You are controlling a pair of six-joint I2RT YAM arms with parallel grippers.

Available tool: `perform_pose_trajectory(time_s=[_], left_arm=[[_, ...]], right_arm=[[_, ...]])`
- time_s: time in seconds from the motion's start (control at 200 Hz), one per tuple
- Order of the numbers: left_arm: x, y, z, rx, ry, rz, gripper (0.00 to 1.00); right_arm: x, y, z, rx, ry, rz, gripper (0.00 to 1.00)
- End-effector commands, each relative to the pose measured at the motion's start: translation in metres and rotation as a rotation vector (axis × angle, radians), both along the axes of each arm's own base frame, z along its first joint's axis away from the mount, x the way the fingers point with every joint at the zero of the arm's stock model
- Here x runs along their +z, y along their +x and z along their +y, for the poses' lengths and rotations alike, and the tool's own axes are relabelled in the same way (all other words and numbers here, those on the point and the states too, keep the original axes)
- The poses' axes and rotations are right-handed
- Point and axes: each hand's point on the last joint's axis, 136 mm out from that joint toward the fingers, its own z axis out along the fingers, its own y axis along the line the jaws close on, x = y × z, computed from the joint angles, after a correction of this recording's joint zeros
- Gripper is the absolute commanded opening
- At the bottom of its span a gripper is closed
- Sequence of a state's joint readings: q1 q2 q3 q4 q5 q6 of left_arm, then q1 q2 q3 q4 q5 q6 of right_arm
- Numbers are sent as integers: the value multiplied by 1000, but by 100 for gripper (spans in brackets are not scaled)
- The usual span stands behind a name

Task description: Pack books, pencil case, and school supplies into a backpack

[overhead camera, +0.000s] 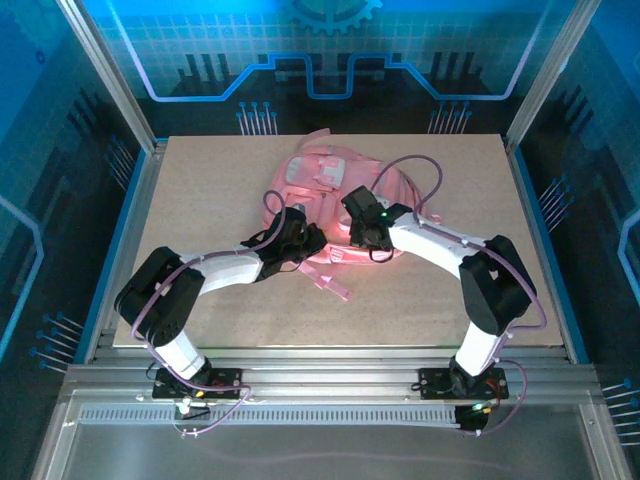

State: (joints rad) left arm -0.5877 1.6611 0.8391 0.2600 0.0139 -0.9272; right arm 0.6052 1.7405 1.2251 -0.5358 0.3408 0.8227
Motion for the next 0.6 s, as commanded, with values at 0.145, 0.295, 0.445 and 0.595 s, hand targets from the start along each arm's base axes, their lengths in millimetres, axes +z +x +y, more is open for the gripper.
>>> perform_pose_trajectory(time_s=[0.145,0.295,0.445,0.595], left_arm=[[6,10,18,3,31,-5,3],[1,31,47,78,65,-23,5],[3,54,76,137,95,-44,5],[11,65,88,139,145,-66,5]], right_arm=[[11,29,-4,200,14,-51,0],[21,22,-19,315,-59,-48,0],[22,15,-42,373,-61,15,0],[22,15,-56,372,-48,26,0]])
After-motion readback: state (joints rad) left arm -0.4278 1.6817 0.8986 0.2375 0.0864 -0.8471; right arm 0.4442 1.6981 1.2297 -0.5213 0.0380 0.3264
